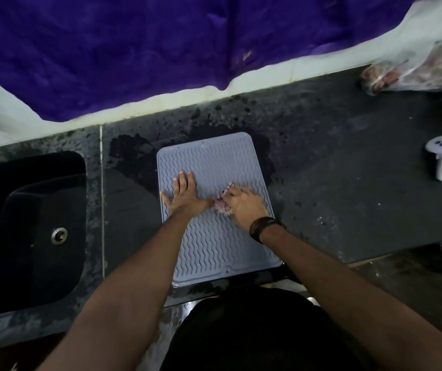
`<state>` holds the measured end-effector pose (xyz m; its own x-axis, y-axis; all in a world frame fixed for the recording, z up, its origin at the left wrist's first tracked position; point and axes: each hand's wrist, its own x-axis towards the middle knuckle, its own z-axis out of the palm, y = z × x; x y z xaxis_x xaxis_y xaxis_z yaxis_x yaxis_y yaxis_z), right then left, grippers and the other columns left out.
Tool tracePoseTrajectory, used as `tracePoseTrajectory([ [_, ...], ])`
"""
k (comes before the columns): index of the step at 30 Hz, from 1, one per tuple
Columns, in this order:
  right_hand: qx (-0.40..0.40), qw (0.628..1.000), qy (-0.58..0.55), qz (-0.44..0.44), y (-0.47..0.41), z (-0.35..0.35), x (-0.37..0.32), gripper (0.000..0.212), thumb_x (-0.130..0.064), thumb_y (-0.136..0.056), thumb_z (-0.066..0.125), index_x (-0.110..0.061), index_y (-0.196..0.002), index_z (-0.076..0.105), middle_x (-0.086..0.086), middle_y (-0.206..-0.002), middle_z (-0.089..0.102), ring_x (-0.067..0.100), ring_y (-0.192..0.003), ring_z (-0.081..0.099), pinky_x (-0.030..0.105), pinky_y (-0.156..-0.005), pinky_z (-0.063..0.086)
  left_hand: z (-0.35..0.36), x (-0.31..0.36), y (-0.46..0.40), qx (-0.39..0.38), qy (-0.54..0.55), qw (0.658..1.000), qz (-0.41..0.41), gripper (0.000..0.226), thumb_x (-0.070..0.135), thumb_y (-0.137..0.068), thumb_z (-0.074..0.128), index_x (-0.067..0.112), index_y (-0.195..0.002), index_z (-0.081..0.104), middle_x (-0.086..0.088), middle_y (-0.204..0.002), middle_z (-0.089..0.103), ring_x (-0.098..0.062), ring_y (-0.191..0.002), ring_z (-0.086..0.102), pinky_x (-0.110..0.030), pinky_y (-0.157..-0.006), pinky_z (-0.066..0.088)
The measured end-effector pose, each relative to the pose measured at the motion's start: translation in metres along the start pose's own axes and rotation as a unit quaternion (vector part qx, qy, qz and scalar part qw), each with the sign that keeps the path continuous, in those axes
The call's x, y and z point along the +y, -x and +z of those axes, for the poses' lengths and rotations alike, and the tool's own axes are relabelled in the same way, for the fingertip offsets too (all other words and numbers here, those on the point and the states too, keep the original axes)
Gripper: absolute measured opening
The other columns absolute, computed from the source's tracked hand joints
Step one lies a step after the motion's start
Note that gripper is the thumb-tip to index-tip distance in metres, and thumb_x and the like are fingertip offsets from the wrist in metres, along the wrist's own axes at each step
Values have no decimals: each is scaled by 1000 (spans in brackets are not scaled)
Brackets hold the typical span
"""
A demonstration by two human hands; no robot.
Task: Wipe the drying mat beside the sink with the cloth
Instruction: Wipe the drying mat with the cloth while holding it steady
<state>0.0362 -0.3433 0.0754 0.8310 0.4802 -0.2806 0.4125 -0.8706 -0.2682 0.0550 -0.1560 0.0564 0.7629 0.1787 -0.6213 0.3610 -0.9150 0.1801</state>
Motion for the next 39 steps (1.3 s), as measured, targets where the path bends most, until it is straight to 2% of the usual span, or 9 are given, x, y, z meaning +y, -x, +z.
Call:
tracePoseTrajectory([
  [6, -55, 995, 56, -65, 18, -15, 19, 36, -26, -83, 63, -21, -119, 63, 4, -123, 58, 25, -117, 49, 40, -94, 47, 0, -3, -6, -31, 33, 999, 3, 123, 79, -82, 56, 27, -157, -26, 5, -161, -38, -20, -150, -31, -68, -117, -7],
  [9, -2, 998, 35, -59, -13, -40, 17, 29, -22, -80, 63, -19, -108, 67, 6, -107, 64, 26, -106, 54, 40, -86, 53, 1, -1, -6, -24, 32, 999, -7, 125, 78, -81, 58, 26, -157, -25, 5, -162, -37, -19, -151, -30, -67, -118, -6],
  [13, 79, 994, -11, -69, -60, -56, 7, 49, -11, -80, 61, -24, -128, 58, 0, -129, 57, 26, -121, 42, 42, -101, 42, 2, -1, -5, -23, 31, 999, -18, 124, 79, -81, 58, 27, -157, -26, 6, -162, -36, -18, -151, -29, -66, -119, -5],
  [17, 8, 998, 25, -62, -71, -38, 6, 37, -16, -96, 42, -18, -130, 56, 3, -138, 50, 28, -129, 35, 42, -106, 37, 3, -1, -5, -23, 29, 999, -20, 123, 78, -82, 59, 28, -157, -26, 6, -162, -37, -18, -151, -29, -66, -119, -4],
  [22, 10, 995, 8, -96, -32, -19, 24, 42, -19, -90, 50, -19, -132, 56, 2, -141, 48, 26, -135, 31, 43, -109, 31, 2, -3, -6, -23, 24, 999, -14, 121, 73, -84, 60, 28, -158, -24, 5, -163, -35, -20, -153, -26, -66, -120, -3],
  [27, -35, 992, 33, -114, -18, -32, 31, 38, -24, -84, 59, -20, -122, 62, 2, -128, 57, 25, -123, 43, 38, -101, 41, 2, -2, -5, -24, 21, 999, -10, 122, 77, -84, 57, 27, -157, -26, 4, -162, -37, -22, -152, -27, -66, -118, -6],
  [30, 9, 996, 33, -85, -51, -57, 15, 28, -21, -81, 61, -19, -108, 67, 5, -110, 65, 25, -111, 51, 38, -91, 50, 1, -2, -4, -21, 21, 1000, -10, 122, 75, -84, 59, 27, -157, -26, 5, -162, -37, -21, -152, -26, -67, -119, -4],
  [33, 83, 992, 10, -92, -88, -68, -6, 44, -15, -80, 64, -22, -123, 61, 1, -123, 61, 25, -121, 43, 39, -100, 43, 2, -2, -5, -22, 15, 1000, -14, 122, 79, -82, 57, 27, -158, -24, 6, -161, -38, -19, -152, -27, -66, -118, -4],
  [39, -8, 988, 68, -140, -102, -52, -2, 47, -15, -89, 55, -20, -136, 50, 1, -150, 40, 21, -140, 28, 36, -115, 24, 3, -4, -7, -22, 22, 999, -10, 123, 79, -82, 57, 29, -156, -27, 7, -160, -40, -19, -151, -29, -66, -119, -5],
])
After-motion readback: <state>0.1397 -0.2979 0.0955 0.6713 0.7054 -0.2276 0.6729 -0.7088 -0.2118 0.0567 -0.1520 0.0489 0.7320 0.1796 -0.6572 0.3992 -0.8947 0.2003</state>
